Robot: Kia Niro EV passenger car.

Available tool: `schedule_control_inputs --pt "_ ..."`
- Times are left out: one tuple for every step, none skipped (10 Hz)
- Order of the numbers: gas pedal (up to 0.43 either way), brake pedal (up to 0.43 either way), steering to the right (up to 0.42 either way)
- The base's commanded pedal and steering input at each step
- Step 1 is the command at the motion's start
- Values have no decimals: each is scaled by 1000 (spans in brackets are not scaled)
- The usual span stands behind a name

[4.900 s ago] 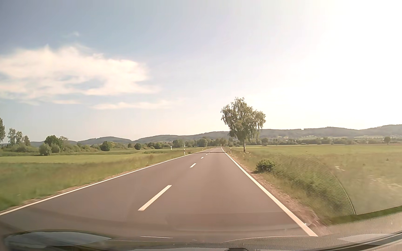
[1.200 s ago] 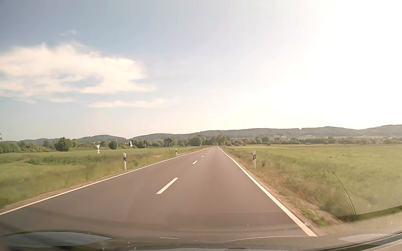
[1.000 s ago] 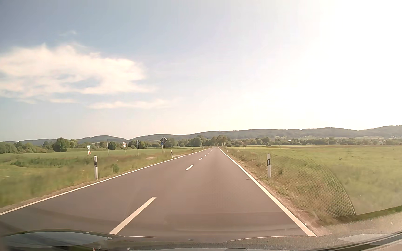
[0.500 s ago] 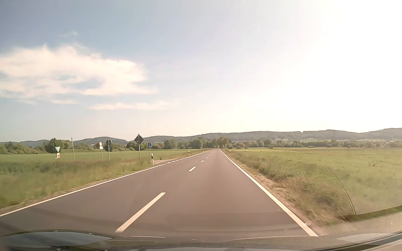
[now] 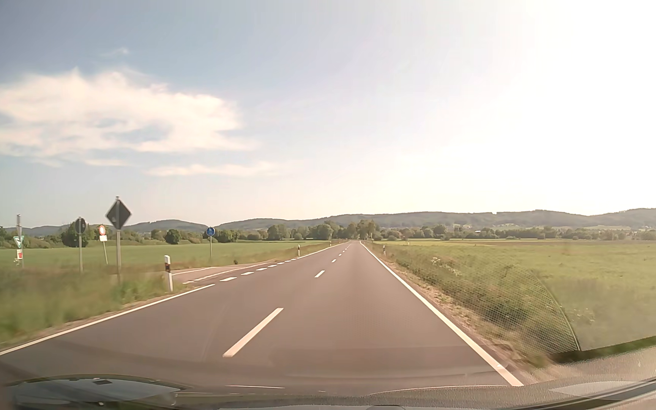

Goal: Follow the waypoints while adhering to traffic rules and regulations

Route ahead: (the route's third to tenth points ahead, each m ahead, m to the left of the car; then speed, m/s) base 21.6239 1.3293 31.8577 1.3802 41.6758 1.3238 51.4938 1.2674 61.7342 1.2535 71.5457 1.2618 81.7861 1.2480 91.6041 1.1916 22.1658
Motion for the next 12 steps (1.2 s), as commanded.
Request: schedule_control_inputs --pt "209 0 -1" --pt "209 0 0" --pt "209 0 0" --pt "209 0 0" --pt "209 0 0" --pt "209 0 0" --pt "209 0 0" --pt "209 0 0" --pt "209 0 0" --pt "209 0 0" --pt "209 0 0" --pt "209 0 0"
